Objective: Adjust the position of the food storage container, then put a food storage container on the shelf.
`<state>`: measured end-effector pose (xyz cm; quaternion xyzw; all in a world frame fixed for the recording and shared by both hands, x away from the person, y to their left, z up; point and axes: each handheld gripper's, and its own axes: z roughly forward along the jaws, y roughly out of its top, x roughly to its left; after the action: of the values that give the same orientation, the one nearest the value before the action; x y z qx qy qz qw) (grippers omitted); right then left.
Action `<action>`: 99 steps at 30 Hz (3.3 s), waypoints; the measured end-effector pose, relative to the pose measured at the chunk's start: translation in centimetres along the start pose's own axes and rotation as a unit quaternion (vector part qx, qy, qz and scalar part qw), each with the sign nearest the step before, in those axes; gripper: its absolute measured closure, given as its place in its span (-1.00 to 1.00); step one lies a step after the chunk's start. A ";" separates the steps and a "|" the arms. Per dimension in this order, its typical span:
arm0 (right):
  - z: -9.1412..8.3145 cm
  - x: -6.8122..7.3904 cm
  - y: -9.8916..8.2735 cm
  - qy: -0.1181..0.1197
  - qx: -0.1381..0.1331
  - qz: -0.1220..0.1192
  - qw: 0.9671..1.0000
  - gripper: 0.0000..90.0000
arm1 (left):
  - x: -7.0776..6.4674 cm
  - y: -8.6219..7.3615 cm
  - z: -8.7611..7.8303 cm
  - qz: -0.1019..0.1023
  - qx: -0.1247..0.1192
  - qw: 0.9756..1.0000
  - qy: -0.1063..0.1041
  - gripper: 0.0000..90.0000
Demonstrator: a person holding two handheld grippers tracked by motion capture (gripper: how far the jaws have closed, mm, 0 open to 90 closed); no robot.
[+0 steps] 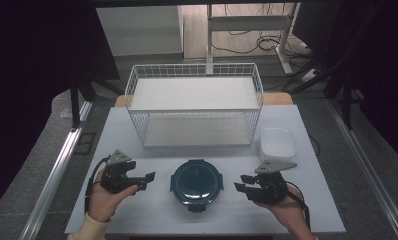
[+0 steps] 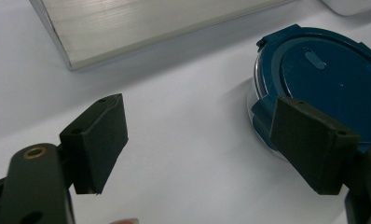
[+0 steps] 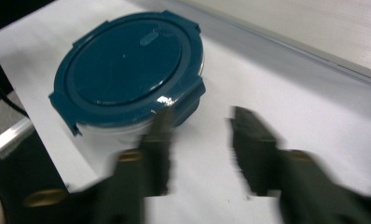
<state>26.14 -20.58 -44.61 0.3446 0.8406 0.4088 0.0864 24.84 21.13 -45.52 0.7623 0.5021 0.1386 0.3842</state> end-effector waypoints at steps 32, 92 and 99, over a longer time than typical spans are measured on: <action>3.2 -0.1 1.5 0.047 -0.034 0.148 0.987 -0.68 | -1.6 0.2 0.6 -0.047 0.006 0.996 -0.077 -0.72; 10.2 0.2 -0.2 0.137 0.066 0.264 0.953 -0.78 | -2.6 -1.9 8.0 -0.193 0.075 0.948 -0.242 -0.64; 10.2 0.2 -0.3 0.142 0.067 0.279 0.947 -0.73 | -2.8 -2.0 8.1 -0.188 0.077 0.950 -0.237 -0.52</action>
<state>30.17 -14.17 -51.39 0.5088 0.7399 0.4040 -0.1746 27.09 15.43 -51.86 0.6924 0.5399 -0.1598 0.4511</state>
